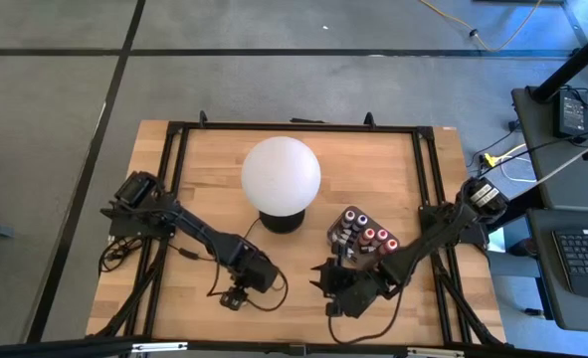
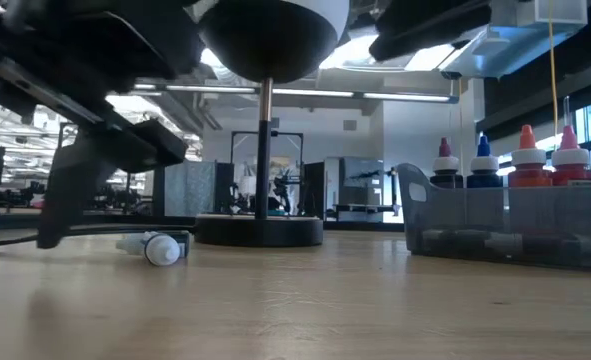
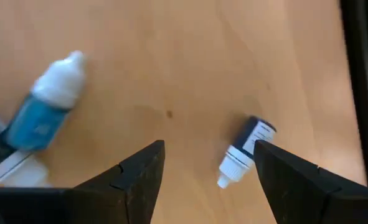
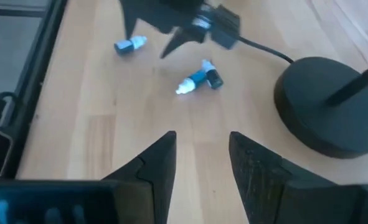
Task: Pick & Place food coloring
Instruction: Put the small pink food coloring bottle into the black container
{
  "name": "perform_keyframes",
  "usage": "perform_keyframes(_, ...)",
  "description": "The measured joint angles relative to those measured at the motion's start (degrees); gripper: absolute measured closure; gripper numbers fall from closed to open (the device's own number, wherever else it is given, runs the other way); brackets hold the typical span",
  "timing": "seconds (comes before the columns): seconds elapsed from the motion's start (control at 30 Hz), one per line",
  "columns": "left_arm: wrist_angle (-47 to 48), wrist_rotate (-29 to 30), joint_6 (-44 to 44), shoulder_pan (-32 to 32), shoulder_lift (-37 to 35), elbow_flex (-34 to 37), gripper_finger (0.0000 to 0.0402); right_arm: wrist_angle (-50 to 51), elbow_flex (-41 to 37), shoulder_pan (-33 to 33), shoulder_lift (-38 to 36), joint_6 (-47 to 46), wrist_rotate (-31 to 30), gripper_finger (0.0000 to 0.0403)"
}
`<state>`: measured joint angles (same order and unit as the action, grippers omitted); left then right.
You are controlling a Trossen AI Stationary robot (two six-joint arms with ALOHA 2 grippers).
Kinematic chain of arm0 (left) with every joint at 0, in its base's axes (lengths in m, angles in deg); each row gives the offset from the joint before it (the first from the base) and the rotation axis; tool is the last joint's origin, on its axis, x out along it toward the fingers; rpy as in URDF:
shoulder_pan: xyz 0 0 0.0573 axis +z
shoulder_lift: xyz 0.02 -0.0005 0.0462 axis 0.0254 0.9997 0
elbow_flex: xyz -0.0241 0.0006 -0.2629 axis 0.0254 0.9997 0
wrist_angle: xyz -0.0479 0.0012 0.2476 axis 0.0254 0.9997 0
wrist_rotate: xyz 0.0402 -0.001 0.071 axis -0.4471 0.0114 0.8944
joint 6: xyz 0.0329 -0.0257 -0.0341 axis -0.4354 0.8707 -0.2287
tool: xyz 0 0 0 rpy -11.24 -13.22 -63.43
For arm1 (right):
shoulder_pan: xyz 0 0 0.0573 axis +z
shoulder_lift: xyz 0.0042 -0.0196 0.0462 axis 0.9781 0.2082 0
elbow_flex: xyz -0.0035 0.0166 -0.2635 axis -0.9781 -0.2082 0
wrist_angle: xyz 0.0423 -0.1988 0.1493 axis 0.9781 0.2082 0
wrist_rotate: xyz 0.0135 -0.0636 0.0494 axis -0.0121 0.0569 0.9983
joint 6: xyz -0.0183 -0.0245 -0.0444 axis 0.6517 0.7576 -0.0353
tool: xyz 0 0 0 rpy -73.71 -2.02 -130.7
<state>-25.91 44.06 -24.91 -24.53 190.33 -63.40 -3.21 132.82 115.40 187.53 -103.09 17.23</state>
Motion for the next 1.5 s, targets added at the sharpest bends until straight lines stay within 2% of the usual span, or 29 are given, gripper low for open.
perform_keyframes(0.13, 0.0, 0.12, -9.2, -2.28, 0.0, 0.0, 0.0161, 0.03, 0.0, -0.85, 0.0, -0.01, 0.04, 0.0251)
perform_keyframes(0.23, 1.51, 1.11, -12.09, -4.95, 0.0, -0.91, 0.0162, 0.09, 0.0, -0.92, 0.0, 0.04, 0.11, 0.0251)
perform_keyframes(0.37, 4.14, 9.52, -7.93, -9.01, -0.09, -2.55, 0.0162, 0.45, 0.0, -0.9, 0.0, 0.12, 0.16, 0.0251)
perform_keyframes(0.5, 2.69, 18.48, -2.79, -12.38, 0.36, -2.84, 0.0162, 0.93, 0.0, -0.9, 0.0, 0.29, 0.15, 0.0251)
perform_keyframes(0.83, 2.28, 21.4, -2.25, -13.91, 0.79, -2.82, 0.0167, 1.07, 0.0, -1.24, 0.0, -0.33, 0.15, 0.0251)
perform_keyframes(1.1, -2.63, 18.05, -1.77, -12.87, 0.83, 0.43, 0.0215, 1.27, 0.0, -1.22, 0.0, -2.83, 3.23, 0.0251)
perform_keyframes(1.3, -3.24, 18.77, -1.74, -12.83, 0.87, 2.03, 0.0256, 1.68, 0.0, -1.22, 0.0, -2.81, 3.67, 0.0251)
perform_keyframes(1.5, -4.36, 21.54, -1.77, -12.87, 0.87, 2.03, 0.0313, 1.94, 0.0, -1.22, 0.0, -2.68, 3.65, 0.0251)
